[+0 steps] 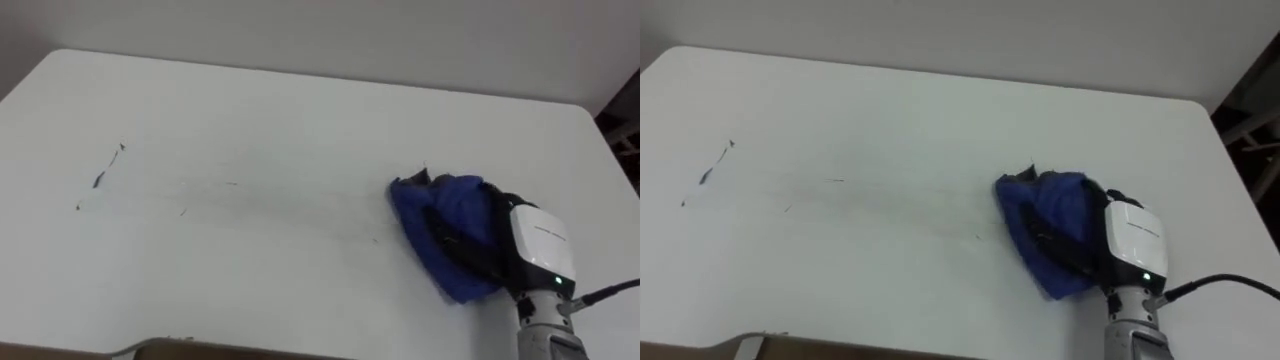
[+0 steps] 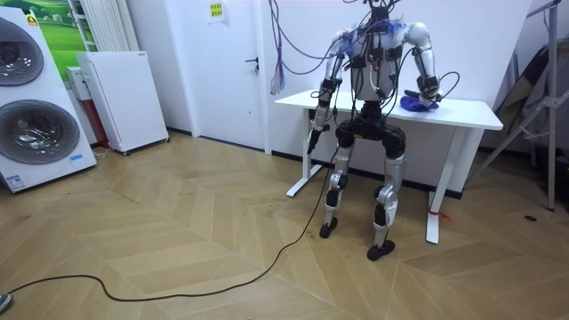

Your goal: Wipe table

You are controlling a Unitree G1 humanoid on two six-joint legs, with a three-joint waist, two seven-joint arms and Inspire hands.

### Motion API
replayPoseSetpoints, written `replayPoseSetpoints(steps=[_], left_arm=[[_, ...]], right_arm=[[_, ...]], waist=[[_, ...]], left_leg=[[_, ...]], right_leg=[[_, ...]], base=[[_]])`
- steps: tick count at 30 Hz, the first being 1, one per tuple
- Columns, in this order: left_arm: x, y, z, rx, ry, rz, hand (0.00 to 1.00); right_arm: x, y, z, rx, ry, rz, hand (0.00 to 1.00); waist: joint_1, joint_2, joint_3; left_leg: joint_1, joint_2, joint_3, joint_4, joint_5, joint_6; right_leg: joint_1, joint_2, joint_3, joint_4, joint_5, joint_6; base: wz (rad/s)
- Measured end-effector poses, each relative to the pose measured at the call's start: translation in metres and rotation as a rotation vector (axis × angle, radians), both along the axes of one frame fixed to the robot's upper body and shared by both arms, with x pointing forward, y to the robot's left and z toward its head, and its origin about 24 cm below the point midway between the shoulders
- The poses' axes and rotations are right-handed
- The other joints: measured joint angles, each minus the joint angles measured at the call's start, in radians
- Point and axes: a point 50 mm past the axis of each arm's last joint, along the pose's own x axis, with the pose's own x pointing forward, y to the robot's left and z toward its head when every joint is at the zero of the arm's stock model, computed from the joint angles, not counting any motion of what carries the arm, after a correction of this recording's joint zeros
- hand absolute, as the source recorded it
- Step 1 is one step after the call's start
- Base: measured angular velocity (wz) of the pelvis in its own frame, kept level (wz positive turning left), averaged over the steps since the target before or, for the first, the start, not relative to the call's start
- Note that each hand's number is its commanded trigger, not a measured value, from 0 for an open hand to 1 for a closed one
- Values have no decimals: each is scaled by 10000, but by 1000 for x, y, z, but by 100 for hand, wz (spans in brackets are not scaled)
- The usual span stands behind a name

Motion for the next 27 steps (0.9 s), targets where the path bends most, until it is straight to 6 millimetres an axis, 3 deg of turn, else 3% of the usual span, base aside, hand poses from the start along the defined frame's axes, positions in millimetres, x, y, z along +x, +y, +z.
replayPoseSetpoints(steps=[9, 17, 22, 27], left_arm=[[2, 0, 0, -87, -231, 147, 0], [-3, 6, 0, -38, -188, 535, 0], [-7, 8, 0, -212, -120, 720, 0], [-8, 17, 3, -16, -269, 1236, 0]], right_arm=[[21, 6, 35, 569, -1756, 402, 0], [19, -33, 61, 514, -3623, -1288, 0], [12, -67, 76, 565, -4556, -2831, 0], [-5, -92, 67, 890, -4691, -4420, 0]], waist=[[-215, -40, 51], [-626, -129, -5], [-921, -178, -25], [-1240, -267, -29]], left_leg=[[101, -3, -1, 19, -4, 1], [132, -14, 36, -108, 15, 4], [198, -14, 149, -158, 16, 8], [197, -19, 157, -111, 15, 10]], right_leg=[[105, -5, 0, -4, -1, 1], [41, -18, 2, -3, -8, 11], [-9, -19, 96, -1, -8, 11], [34, -27, 143, 1, -7, 10]], base=[[0], [-1], [-6], [2]])
